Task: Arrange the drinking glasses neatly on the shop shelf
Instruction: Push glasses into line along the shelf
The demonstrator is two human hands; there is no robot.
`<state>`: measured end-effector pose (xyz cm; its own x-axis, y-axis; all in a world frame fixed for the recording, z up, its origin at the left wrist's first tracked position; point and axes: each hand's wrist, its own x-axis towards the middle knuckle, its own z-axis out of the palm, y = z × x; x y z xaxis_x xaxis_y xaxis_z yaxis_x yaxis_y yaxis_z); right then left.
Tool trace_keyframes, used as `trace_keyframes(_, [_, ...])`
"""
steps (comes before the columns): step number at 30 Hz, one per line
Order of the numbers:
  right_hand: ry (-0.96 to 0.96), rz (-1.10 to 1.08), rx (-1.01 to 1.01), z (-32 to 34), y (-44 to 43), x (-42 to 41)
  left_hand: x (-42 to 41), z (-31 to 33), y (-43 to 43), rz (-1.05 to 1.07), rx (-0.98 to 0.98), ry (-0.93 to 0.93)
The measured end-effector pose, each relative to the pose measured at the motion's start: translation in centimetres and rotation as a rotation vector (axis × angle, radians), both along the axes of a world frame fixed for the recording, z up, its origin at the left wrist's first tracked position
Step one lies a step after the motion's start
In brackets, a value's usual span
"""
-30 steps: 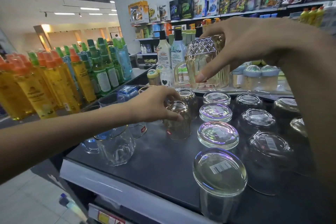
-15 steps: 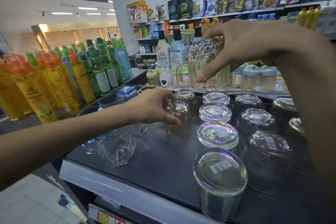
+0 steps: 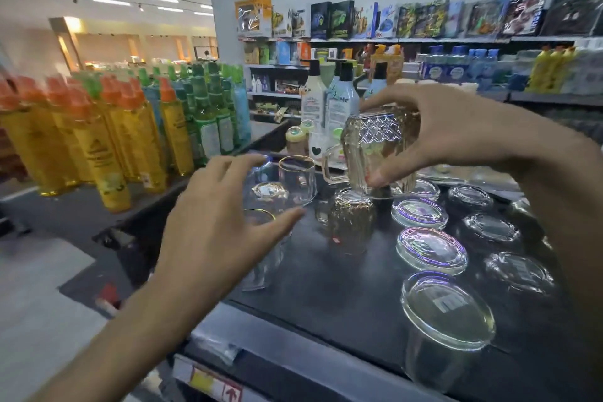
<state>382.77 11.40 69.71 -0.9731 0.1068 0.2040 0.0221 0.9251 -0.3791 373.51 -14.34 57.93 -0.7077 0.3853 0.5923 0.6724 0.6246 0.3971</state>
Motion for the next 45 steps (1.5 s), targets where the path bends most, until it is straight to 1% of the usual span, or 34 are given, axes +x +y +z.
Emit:
trace_keyframes(2, [0.0, -0.026, 0.037, 0.1, -1.5, -0.1, 0.6, -3.6, -1.6, 0.121, -0.064, 0.044])
trace_keyframes(3, [-0.001, -0.044, 0.051, 0.0, -2.2, -0.2, 0.3, -5.2, -2.1, 0.134, -0.082, 0.048])
trace_keyframes(6, [-0.013, -0.084, 0.035, -0.1, -4.6, -0.4, -1.1, -7.4, -2.8, 0.079, -0.051, 0.012])
trace_keyframes(9, [-0.026, -0.129, 0.01, -0.5, -6.6, -0.3, -2.1, -7.8, -3.1, 0.023, 0.012, -0.005])
trace_keyframes(15, [0.006, -0.24, 0.012, -2.3, -9.4, 0.5, -3.6, -8.0, -4.1, -0.03, 0.006, 0.028])
trace_keyframes(18, [0.043, -0.26, -0.011, -3.3, -10.7, 1.7, -2.9, -7.3, -4.7, -0.079, 0.109, 0.043])
trace_keyframes(21, [0.051, -0.267, -0.029, -3.9, -11.5, 2.6, -0.8, -5.9, -4.7, -0.26, 0.228, 0.116])
trace_keyframes(22, [0.039, -0.274, -0.036, -4.1, -11.8, 3.0, 0.0, -5.3, -4.4, -0.354, 0.254, 0.075])
trace_keyframes(23, [0.028, -0.278, -0.04, -4.2, -12.0, 3.3, 0.7, -4.9, -4.0, -0.442, 0.286, -0.012])
trace_keyframes(25, [0.015, -0.265, -0.063, -4.6, -12.5, 4.1, 1.9, -4.3, -3.1, -0.594, 0.37, -0.273])
trace_keyframes(28, [0.019, -0.243, -0.2, -5.3, -13.3, 5.5, 3.0, -4.5, -2.2, -0.76, 0.55, -0.653])
trace_keyframes(30, [0.044, -0.242, -0.284, -5.8, -13.7, 6.3, 3.7, -5.5, -2.2, -0.864, 0.669, -0.858])
trace_keyframes(34, [0.028, -0.257, -0.352, -6.8, -14.4, 7.2, 5.6, -7.4, -2.4, -1.032, 0.895, -1.157])
trace_keyframes(37, [-0.022, -0.232, -0.342, -6.5, -15.1, 7.3, 6.5, -8.5, -2.6, -1.078, 1.044, -1.338])
trace_keyframes(39, [-0.039, -0.24, -0.413, -5.6, -14.8, 6.8, 6.7, -9.2, -2.8, -1.112, 1.138, -1.454])
trace_keyframes(40, [-0.019, -0.261, -0.425, -5.0, -14.3, 6.3, 6.9, -9.4, -2.9, -1.128, 1.182, -1.515])
trace_keyframes(41, [0.017, -0.293, -0.399, -4.4, -13.6, 5.5, 7.0, -9.7, -3.0, -1.142, 1.226, -1.574])
trace_keyframes(42, [0.044, -0.331, -0.317, -4.0, -12.5, 4.4, 7.1, -10.0, -3.1, -1.15, 1.265, -1.623])
trace_keyframes(43, [0.04, -0.361, -0.185, -3.9, -11.4, 3.2, 7.1, -10.2, -3.2, -1.148, 1.302, -1.661])
trace_keyframes(45, [-0.063, -0.377, 0.089, -4.3, -9.5, 0.3, 7.1, -10.6, -3.4, -1.112, 1.352, -1.714])
